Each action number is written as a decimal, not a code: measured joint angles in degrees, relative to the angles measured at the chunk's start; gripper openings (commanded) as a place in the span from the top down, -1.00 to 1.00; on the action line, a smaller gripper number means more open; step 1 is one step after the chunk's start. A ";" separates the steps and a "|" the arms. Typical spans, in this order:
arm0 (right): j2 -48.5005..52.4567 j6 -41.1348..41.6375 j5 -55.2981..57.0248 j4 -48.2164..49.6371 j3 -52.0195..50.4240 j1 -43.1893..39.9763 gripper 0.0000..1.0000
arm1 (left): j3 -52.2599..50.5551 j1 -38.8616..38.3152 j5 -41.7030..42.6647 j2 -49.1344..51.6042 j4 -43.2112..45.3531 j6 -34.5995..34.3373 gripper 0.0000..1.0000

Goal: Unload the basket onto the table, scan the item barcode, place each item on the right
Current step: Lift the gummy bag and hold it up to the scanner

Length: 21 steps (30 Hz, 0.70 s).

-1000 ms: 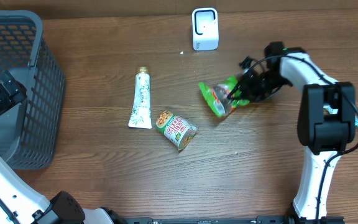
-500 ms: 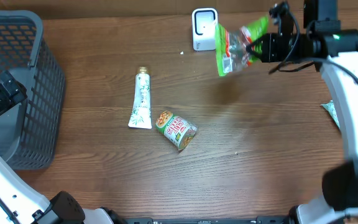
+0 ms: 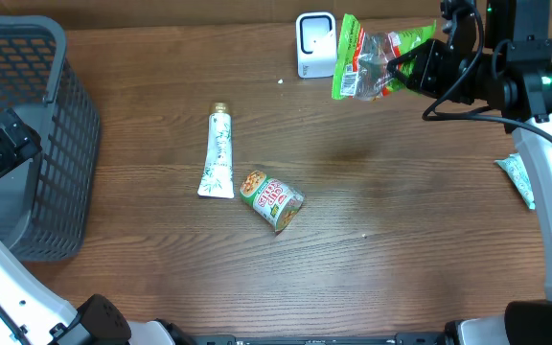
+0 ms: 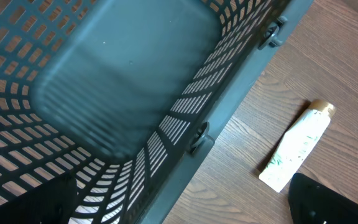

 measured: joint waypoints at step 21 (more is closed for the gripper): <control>4.98 -18.40 60.48 22.14 0.35 24.02 0.93 | 0.00 0.00 0.00 0.00 0.02 0.02 -1.00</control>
